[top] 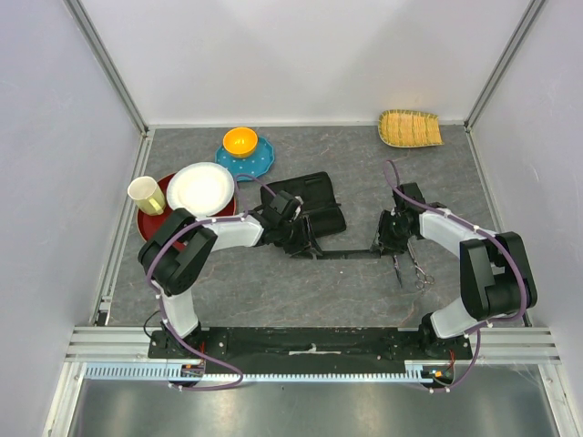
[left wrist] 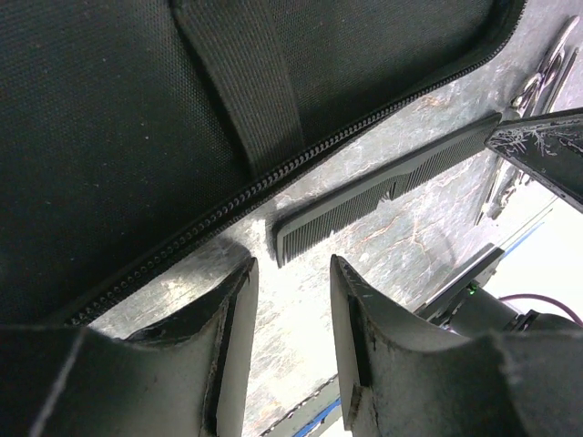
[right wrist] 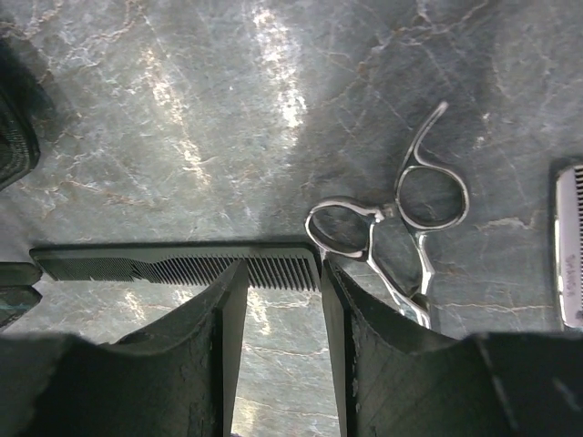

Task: Sort the hair-cutting tools

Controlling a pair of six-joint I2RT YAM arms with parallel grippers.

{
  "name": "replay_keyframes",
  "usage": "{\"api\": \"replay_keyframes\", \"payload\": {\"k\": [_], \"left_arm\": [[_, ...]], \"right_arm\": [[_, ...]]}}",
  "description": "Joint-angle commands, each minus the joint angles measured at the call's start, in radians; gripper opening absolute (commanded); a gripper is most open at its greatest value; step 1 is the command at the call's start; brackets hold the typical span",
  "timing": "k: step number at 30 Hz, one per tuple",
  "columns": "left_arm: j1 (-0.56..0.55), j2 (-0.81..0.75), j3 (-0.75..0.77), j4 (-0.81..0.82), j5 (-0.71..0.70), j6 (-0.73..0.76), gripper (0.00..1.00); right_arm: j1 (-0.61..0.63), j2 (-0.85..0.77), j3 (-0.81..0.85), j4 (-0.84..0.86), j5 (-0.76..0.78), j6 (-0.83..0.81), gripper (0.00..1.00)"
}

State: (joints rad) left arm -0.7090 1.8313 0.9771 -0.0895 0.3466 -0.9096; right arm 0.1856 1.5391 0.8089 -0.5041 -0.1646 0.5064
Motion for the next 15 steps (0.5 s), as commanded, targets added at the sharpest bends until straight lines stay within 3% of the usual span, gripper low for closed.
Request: {"api": "replay_keyframes", "payload": {"k": [1, 8, 15], "left_arm": [[-0.001, 0.022, 0.035, -0.006, 0.0, -0.02, 0.44], [-0.001, 0.037, 0.044, -0.015, -0.001, -0.011, 0.36], [-0.003, 0.048, 0.052, -0.038, -0.012, 0.005, 0.19]], "right_arm": [[0.003, 0.059, -0.056, 0.055, -0.022, -0.017, 0.45], [0.005, 0.062, -0.066, 0.065, -0.032, -0.016, 0.43], [0.005, 0.052, -0.065, 0.065, -0.041, -0.011, 0.43]]}}
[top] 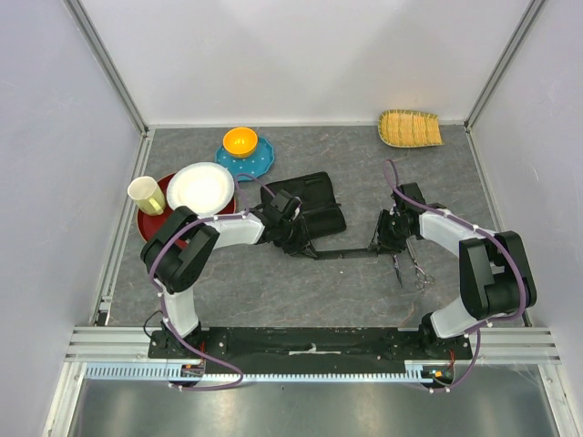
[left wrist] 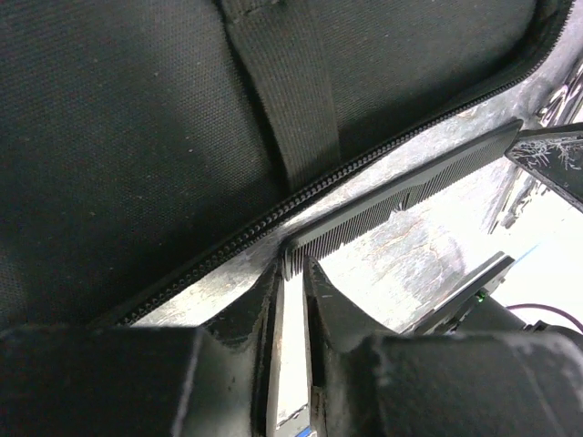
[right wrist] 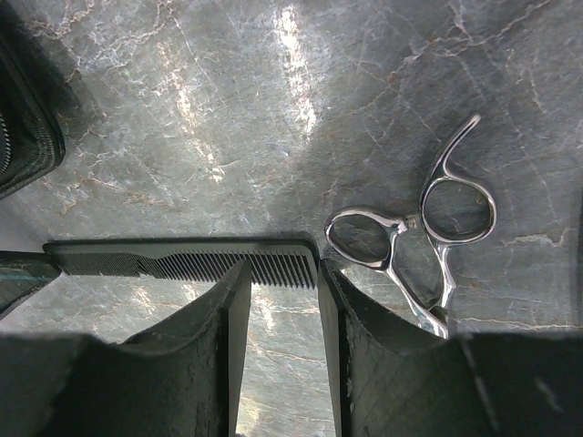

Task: Sort the hair-cutting tools

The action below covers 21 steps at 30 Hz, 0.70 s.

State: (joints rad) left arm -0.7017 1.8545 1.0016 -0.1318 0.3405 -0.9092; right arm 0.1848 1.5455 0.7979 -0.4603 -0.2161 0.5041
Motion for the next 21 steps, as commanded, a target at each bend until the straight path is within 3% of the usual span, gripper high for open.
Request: {"api": "replay_keyframes", "payload": {"k": [1, 11, 21], "left_arm": [[-0.01, 0.025, 0.026, 0.006, -0.006, 0.004, 0.18], [-0.015, 0.015, 0.034, 0.017, 0.003, 0.012, 0.19], [-0.024, 0.04, 0.054, -0.014, -0.008, 0.024, 0.17]], "right_arm": [[0.005, 0.045, -0.054, 0.022, 0.011, -0.01, 0.43], [0.004, 0.038, -0.066, 0.038, -0.048, -0.009, 0.38], [0.004, -0.085, -0.011, 0.0, -0.08, 0.024, 0.38]]}}
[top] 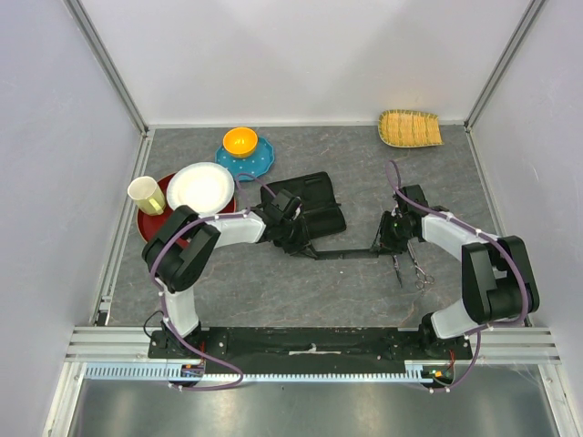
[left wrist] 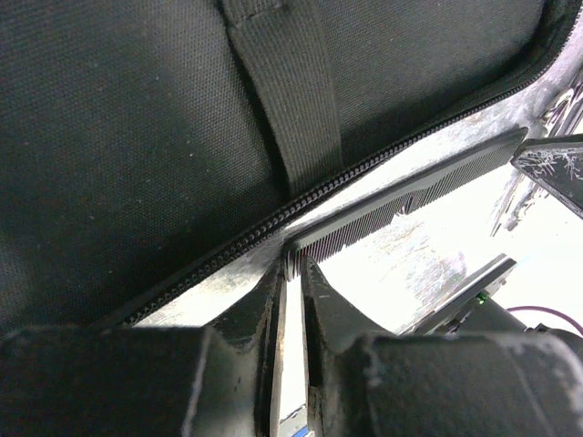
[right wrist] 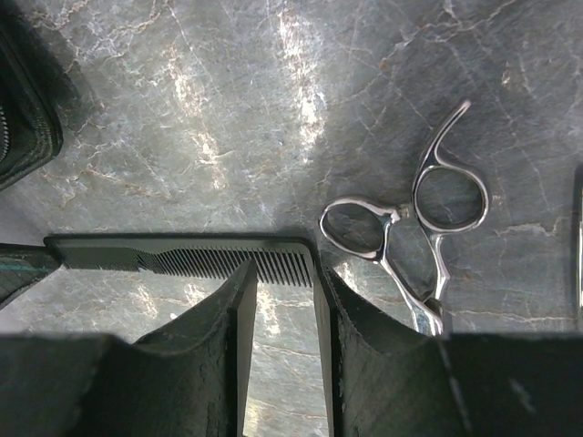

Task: Sort the hair-cutting tools

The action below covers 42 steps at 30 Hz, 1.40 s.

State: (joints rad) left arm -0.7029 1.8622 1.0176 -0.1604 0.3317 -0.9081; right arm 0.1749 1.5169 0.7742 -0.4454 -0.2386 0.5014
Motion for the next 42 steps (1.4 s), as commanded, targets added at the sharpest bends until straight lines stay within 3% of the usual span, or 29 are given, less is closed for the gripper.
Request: {"api": "replay_keyframes", "payload": {"k": [1, 8, 14, 23, 42], "left_arm": [[-0.026, 0.034, 0.041, 0.013, 0.003, 0.026, 0.17], [-0.038, 0.037, 0.064, 0.013, 0.01, 0.034, 0.18], [-0.04, 0.035, 0.075, -0.056, -0.048, 0.031, 0.18], [-0.038, 0.041, 0.093, -0.142, -0.132, 0.058, 0.19], [-0.038, 0.078, 0.128, -0.203, -0.175, 0.104, 0.2]], "right_arm": [[0.015, -0.061, 0.019, -0.019, -0.057, 0.028, 0.39], [0.015, -0.101, 0.062, -0.067, -0.036, 0.029, 0.39], [0.014, -0.09, 0.08, -0.144, 0.099, -0.001, 0.42], [0.012, -0.044, 0.063, -0.136, 0.116, -0.017, 0.45], [0.014, 0.069, 0.06, -0.032, 0.114, -0.063, 0.56]]}}
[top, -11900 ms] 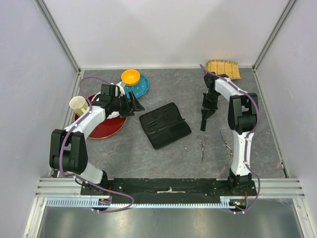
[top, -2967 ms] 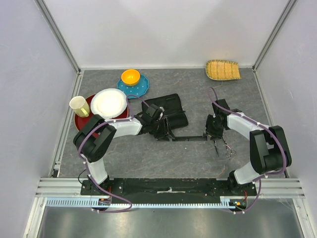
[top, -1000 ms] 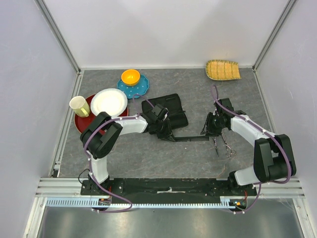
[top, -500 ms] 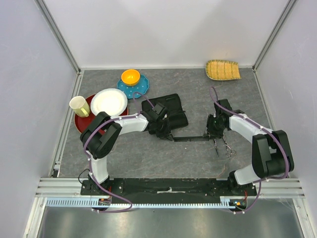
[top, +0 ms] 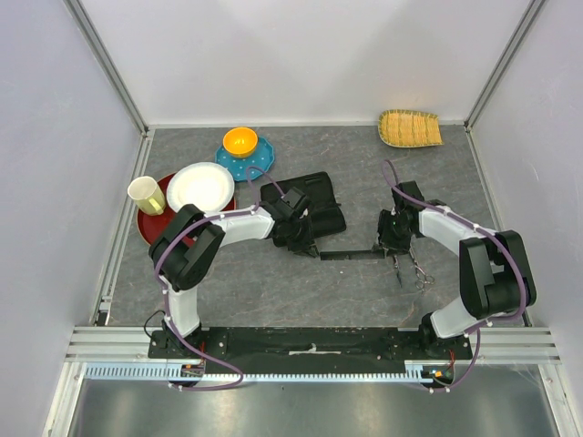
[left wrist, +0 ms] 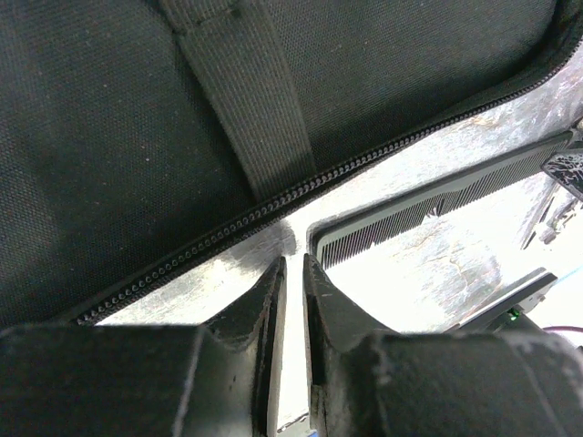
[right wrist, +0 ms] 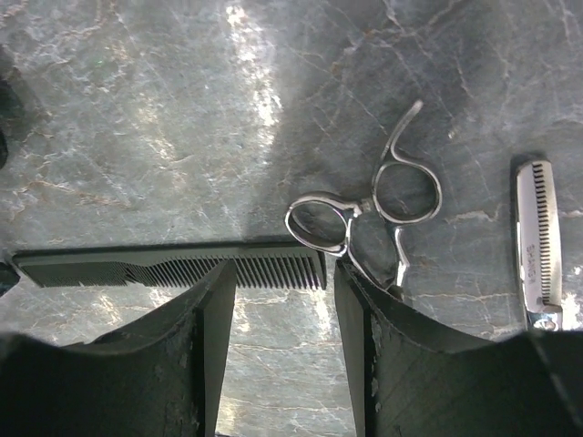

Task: Sort the hair-cutting tools

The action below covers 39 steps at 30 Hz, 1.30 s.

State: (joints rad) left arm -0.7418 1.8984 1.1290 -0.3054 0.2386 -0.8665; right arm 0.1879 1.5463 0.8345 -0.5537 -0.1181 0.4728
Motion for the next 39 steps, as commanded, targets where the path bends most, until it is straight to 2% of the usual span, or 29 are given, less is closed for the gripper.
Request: {"api": "replay_keyframes", "payload": {"k": [1, 9, 17, 34, 39], "left_arm": [[-0.001, 0.045, 0.018, -0.061, -0.087, 0.067, 0.2], [-0.001, 0.057, 0.022, -0.034, -0.039, 0.093, 0.18], [-0.001, 0.054, 0.008, 0.026, 0.039, 0.083, 0.18], [0.001, 0.045, 0.023, 0.054, 0.082, 0.083, 0.18], [-0.008, 0.068, 0.08, 0.063, 0.134, 0.133, 0.19]], "right_arm": [[0.001, 0.043, -0.002, 0.081, -0.018, -0.042, 0.56], [0.001, 0.043, -0.043, 0.118, -0.126, -0.057, 0.54], [0.001, -0.049, -0.063, 0.113, -0.192, -0.01, 0.53], [0.001, -0.106, 0.032, 0.038, -0.181, -0.014, 0.53], [0.001, -0.12, 0.084, -0.018, -0.144, -0.04, 0.53]]}}
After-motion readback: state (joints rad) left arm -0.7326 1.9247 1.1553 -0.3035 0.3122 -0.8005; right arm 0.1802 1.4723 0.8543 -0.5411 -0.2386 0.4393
